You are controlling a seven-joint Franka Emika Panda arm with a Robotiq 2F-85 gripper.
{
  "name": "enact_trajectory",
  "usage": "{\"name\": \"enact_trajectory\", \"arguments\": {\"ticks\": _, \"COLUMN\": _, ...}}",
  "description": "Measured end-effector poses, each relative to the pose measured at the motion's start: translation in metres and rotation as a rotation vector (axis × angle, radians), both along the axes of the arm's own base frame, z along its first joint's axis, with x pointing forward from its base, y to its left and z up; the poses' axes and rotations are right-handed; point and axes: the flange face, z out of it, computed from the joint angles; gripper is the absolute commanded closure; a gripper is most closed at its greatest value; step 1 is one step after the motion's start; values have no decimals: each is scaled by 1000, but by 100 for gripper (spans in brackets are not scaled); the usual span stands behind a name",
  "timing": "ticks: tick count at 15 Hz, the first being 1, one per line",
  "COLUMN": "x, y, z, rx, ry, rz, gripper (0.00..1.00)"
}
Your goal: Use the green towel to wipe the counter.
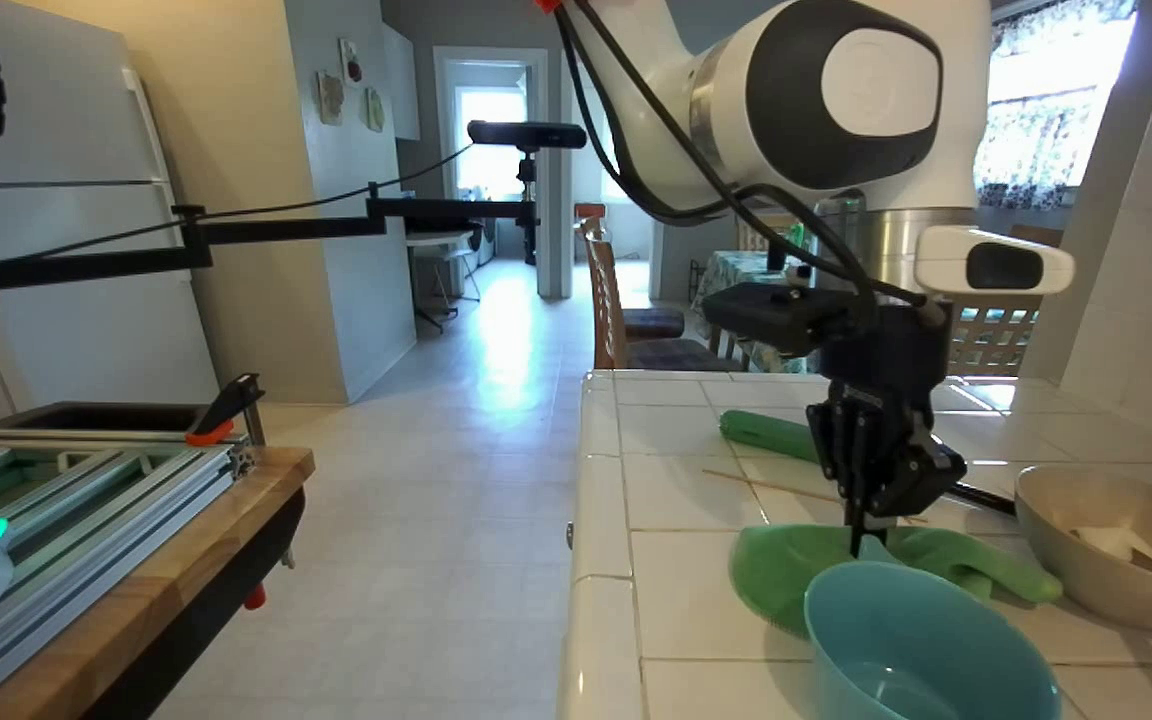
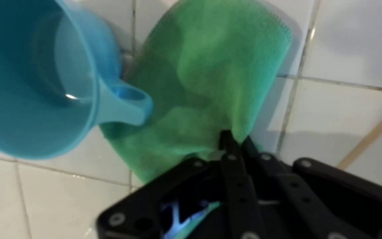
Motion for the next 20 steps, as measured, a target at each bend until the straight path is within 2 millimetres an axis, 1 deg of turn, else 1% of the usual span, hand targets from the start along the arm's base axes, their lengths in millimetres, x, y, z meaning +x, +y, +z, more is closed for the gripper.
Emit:
{"name": "enact_trajectory", "arguments": {"ticks": 1, "x": 0, "y": -1, "z": 0, "rx": 2, "ry": 2, "rz": 0, "gripper": 99}}
{"name": "enact_trajectory", "arguments": {"ticks": 2, "x": -1, "y": 3, "z": 0, "rx": 6, "ry": 3, "rz": 8, "gripper": 99}}
{"name": "enact_trajectory", "arguments": {"ticks": 3, "x": -2, "y": 11, "z": 0, "rx": 12, "ry": 5, "rz": 25, "gripper": 99}}
{"name": "enact_trajectory", "arguments": {"ticks": 5, "x": -7, "y": 37, "z": 0, "rx": 27, "ry": 9, "rz": 72, "gripper": 99}}
{"name": "enact_trajectory", "arguments": {"ticks": 8, "x": -17, "y": 81, "z": 1, "rx": 50, "ry": 13, "rz": 152, "gripper": 99}}
{"name": "enact_trajectory", "arguments": {"ticks": 9, "x": -19, "y": 89, "z": 1, "rx": 53, "ry": 15, "rz": 166, "gripper": 99}}
{"name": "enact_trajectory", "arguments": {"ticks": 10, "x": -20, "y": 91, "z": 1, "rx": 53, "ry": 15, "rz": 171, "gripper": 99}}
{"name": "enact_trajectory", "arguments": {"ticks": 11, "x": -19, "y": 88, "z": 1, "rx": 52, "ry": 16, "rz": 168, "gripper": 99}}
{"name": "enact_trajectory", "arguments": {"ticks": 13, "x": -16, "y": 72, "z": 1, "rx": 44, "ry": 16, "rz": 145, "gripper": 99}}
{"name": "enact_trajectory", "arguments": {"ticks": 16, "x": -12, "y": 31, "z": 1, "rx": 23, "ry": 20, "rz": 88, "gripper": 99}}
{"name": "enact_trajectory", "arguments": {"ticks": 18, "x": -12, "y": 9, "z": 0, "rx": 13, "ry": 25, "rz": 58, "gripper": 99}}
{"name": "enact_trajectory", "arguments": {"ticks": 19, "x": -12, "y": 5, "z": 0, "rx": 12, "ry": 27, "rz": 53, "gripper": 99}}
{"name": "enact_trajectory", "arguments": {"ticks": 20, "x": -13, "y": 6, "z": 0, "rx": 12, "ry": 27, "rz": 55, "gripper": 99}}
